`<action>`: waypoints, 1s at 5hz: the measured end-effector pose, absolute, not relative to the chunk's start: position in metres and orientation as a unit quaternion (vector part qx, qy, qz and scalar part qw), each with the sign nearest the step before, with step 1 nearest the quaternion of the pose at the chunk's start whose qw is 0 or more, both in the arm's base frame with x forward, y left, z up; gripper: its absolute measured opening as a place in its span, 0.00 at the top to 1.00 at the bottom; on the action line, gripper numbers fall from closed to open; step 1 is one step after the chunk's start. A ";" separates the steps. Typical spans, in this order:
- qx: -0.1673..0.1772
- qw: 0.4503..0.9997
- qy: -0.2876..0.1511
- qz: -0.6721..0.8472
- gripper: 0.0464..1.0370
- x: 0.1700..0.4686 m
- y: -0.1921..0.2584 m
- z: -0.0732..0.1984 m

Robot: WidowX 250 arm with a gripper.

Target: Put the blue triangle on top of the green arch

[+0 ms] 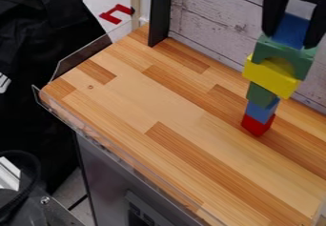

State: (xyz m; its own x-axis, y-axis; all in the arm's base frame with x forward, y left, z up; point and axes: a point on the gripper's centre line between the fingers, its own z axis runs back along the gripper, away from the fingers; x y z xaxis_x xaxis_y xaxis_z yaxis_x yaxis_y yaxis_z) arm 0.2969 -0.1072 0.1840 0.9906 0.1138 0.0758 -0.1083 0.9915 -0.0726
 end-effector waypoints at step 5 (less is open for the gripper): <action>-0.029 0.997 -0.020 0.072 0.50 0.318 -0.102 0.164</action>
